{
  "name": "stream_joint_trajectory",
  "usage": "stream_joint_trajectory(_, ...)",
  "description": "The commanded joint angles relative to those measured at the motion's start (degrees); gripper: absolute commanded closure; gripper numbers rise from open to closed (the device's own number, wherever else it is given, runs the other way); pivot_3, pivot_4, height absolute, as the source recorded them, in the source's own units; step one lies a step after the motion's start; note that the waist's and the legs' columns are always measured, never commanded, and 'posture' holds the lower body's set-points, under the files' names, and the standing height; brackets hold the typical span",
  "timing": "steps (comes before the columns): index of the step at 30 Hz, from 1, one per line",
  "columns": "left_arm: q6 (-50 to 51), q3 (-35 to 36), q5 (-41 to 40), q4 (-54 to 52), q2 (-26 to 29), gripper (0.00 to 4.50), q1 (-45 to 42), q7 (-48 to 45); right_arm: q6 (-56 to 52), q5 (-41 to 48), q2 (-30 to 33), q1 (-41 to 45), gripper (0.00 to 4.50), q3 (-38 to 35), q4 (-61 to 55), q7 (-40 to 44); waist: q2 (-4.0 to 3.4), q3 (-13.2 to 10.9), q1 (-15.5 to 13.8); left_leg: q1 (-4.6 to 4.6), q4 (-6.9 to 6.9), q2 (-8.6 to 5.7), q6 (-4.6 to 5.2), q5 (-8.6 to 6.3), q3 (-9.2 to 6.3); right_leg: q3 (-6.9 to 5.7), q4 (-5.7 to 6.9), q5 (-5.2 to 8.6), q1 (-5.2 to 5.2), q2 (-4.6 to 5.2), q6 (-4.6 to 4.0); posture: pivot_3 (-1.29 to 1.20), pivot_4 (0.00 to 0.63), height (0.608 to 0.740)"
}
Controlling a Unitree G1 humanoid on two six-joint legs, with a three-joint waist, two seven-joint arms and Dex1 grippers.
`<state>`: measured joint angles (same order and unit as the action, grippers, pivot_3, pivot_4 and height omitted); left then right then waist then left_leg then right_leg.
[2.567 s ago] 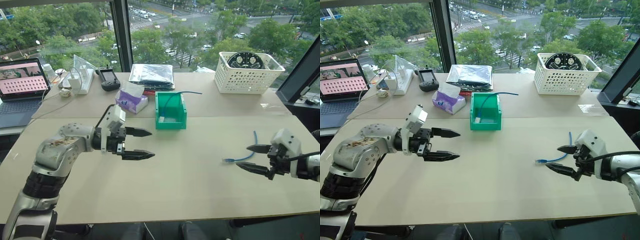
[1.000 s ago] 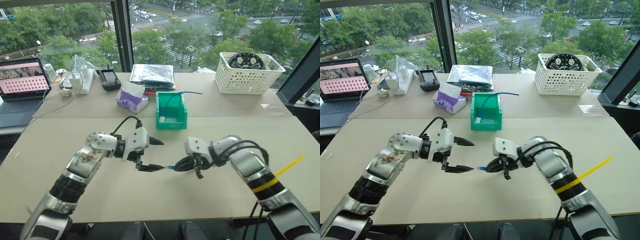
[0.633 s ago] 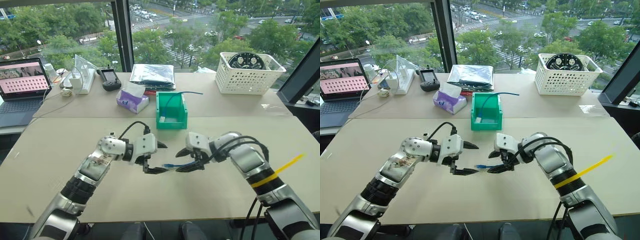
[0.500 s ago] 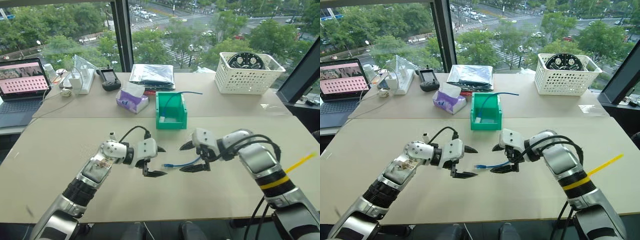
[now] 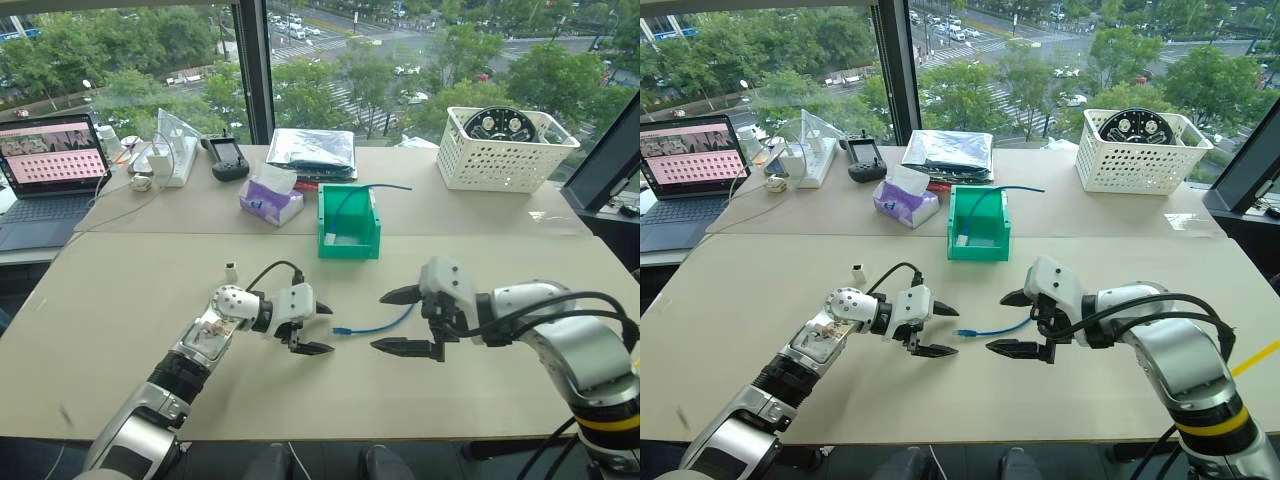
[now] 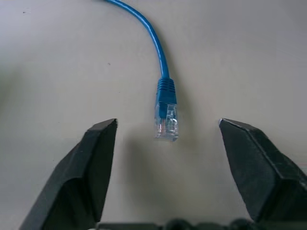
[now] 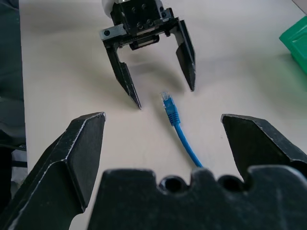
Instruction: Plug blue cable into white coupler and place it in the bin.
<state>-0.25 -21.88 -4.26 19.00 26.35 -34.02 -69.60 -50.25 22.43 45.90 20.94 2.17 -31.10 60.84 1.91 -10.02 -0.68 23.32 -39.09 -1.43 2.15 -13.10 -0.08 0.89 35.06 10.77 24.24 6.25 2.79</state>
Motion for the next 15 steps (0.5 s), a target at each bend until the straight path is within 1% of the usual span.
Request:
stream_joint_trajectory(1, 0.1, 0.0, 1.0, 1.6, -0.9, 2.42, -0.7, 0.4, -3.4, 3.3, 1.1, -0.7, 0.0, -3.2, -4.2, -2.8, 0.0, 0.0, 0.0, -0.01, -0.01, 0.01, 0.0, 0.0, 0.0, 0.0, 0.0, 0.0, 0.0, 0.0, 0.0, 0.0, 0.15, 0.734)
stream_joint_trajectory(2, 0.8, 0.1, 0.4, 0.9, -1.4, 2.71, -0.4, 0.2, -4.3, 4.0, 1.2, -1.1, 0.0, -3.5, -5.0, -3.6, 0.0, 0.0, 0.0, -0.03, -0.01, 0.03, 0.0, 0.0, 0.01, -0.01, 0.01, -0.02, 0.0, -0.01, -0.01, 0.0, 0.15, 0.734)
stream_joint_trajectory(3, 1.2, -0.1, 0.1, 0.3, -1.7, 3.12, -0.2, -0.1, -5.5, 4.8, 1.1, -1.7, 0.0, -3.8, -5.9, -4.5, 0.0, 0.0, 0.0, -0.03, -0.01, 0.05, 0.0, 0.0, 0.01, -0.04, 0.0, -0.01, -0.01, -0.02, 0.0, 0.0, 0.15, 0.734)
stream_joint_trajectory(4, 1.4, -0.2, 0.2, -0.1, -1.9, 3.42, 0.1, 0.0, -7.4, 5.9, 0.7, -2.6, 0.0, -4.5, -7.1, -5.7, 0.01, 0.0, 0.0, -0.03, -0.02, 0.06, 0.0, 0.0, 0.0, -0.05, 0.02, 0.0, -0.02, -0.02, 0.02, 0.0, 0.15, 0.734)
stream_joint_trajectory(6, 1.7, -0.2, 0.6, -0.5, -2.2, 4.21, 0.4, 0.4, -10.1, 7.7, 0.2, -3.9, 0.0, -5.6, -8.6, -7.8, 0.01, 0.0, 0.0, 0.0, -0.02, 0.05, 0.0, 0.0, 0.0, -0.05, 0.01, 0.0, 0.0, -0.02, 0.02, 0.0, 0.15, 0.734)
stream_joint_trajectory(7, 2.1, 0.0, 0.8, -0.7, -2.5, 4.44, 0.6, 1.2, -11.8, 8.7, -0.2, -4.7, 0.0, -6.2, -9.2, -8.9, 0.01, 0.0, 0.0, 0.01, -0.02, 0.05, 0.0, 0.0, 0.0, -0.05, 0.01, -0.01, 0.0, -0.02, -0.01, 0.0, 0.15, 0.734)
stream_joint_trajectory(10, 12.9, 2.6, -4.1, -6.9, -6.0, 4.43, 1.8, 4.8, -18.4, 13.4, -2.8, -12.1, 0.0, -10.3, -12.3, -12.3, 0.02, 0.0, -0.3, 0.07, -0.02, 0.02, 0.01, 0.0, -0.1, -0.05, -0.02, 0.0, -0.04, -0.01, 0.01, 0.0, 0.15, 0.734)
stream_joint_trajectory(11, 16.0, 3.3, -5.8, -9.0, -6.9, 4.43, 2.0, 5.4, -20.5, 16.0, -4.7, -13.8, 0.0, -12.4, -13.1, -13.2, 0.02, 0.0, -0.5, 0.11, -0.03, 0.02, 0.01, 0.0, -0.12, -0.07, -0.04, 0.0, -0.03, -0.01, 0.02, 0.0, 0.15, 0.734)
stream_joint_trajectory(14, 25.8, 6.3, -10.8, -14.6, -9.8, 4.43, 1.7, 8.6, -27.1, 22.7, -11.0, -16.1, 0.0, -18.6, -14.4, -17.3, 0.02, 0.0, -0.3, 0.31, -0.08, 0.01, 0.04, -0.02, -0.15, -0.07, -0.04, -0.01, 0.08, 0.0, 0.07, 0.0, 0.15, 0.734)
stream_joint_trajectory(15, 28.8, 7.2, -12.0, -15.9, -10.8, 4.43, 1.4, 10.1, -30.7, 24.5, -15.3, -16.6, 0.0, -21.7, -14.4, -19.9, 0.02, 0.0, -0.2, 0.33, -0.1, 0.0, 0.04, -0.02, -0.16, -0.06, -0.02, -0.02, 0.1, 0.0, 0.08, 0.0, 0.15, 0.734)
